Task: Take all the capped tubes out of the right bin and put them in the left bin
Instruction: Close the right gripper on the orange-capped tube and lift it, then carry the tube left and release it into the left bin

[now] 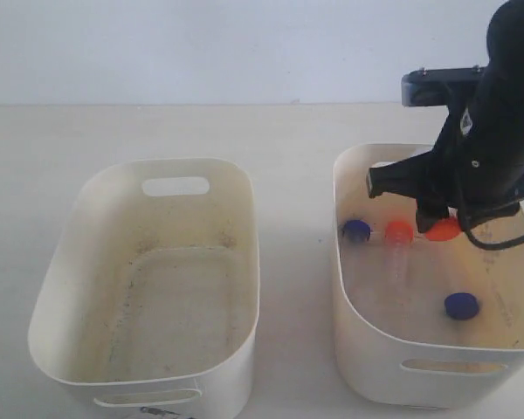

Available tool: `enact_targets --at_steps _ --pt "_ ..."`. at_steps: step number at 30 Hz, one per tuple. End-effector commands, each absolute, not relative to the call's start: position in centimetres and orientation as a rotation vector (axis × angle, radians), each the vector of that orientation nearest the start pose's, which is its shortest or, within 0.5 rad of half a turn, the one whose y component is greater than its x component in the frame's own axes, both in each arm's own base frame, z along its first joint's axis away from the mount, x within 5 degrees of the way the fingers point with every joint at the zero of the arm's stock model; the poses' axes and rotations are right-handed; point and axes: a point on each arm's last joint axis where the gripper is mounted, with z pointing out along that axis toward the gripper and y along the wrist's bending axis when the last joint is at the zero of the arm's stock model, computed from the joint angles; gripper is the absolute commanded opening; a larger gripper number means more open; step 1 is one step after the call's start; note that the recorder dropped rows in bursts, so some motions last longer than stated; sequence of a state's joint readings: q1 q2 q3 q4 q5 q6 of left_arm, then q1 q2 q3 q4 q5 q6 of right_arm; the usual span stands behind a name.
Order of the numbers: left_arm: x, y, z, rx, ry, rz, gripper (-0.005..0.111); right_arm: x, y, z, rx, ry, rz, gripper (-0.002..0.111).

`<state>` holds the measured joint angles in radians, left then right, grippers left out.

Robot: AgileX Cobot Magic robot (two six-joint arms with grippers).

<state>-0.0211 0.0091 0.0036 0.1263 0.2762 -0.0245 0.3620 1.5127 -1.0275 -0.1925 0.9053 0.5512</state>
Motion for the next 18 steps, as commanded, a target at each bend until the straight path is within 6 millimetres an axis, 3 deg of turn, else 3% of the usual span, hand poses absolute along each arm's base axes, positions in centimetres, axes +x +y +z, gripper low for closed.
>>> enact_targets --at_steps 1,5,11,14,18 --pt "5.6 0.2 18.9 0.065 1.75 0.071 0.004 26.1 8.6 26.7 0.098 2.765 0.034 0.0" --pt "5.6 0.2 18.9 0.065 1.75 0.071 0.004 24.6 9.6 29.2 0.092 2.689 0.286 0.0" --pt "5.6 0.2 18.9 0.065 1.75 0.071 0.004 22.1 14.8 33.5 -0.013 2.38 0.771 0.0" --pt "5.6 0.2 18.9 0.065 1.75 0.071 0.004 21.7 17.8 33.5 -0.092 2.294 0.862 0.0" --pt "5.6 0.2 18.9 0.065 1.75 0.071 0.004 21.6 21.9 31.7 -0.205 2.256 0.9 0.0"
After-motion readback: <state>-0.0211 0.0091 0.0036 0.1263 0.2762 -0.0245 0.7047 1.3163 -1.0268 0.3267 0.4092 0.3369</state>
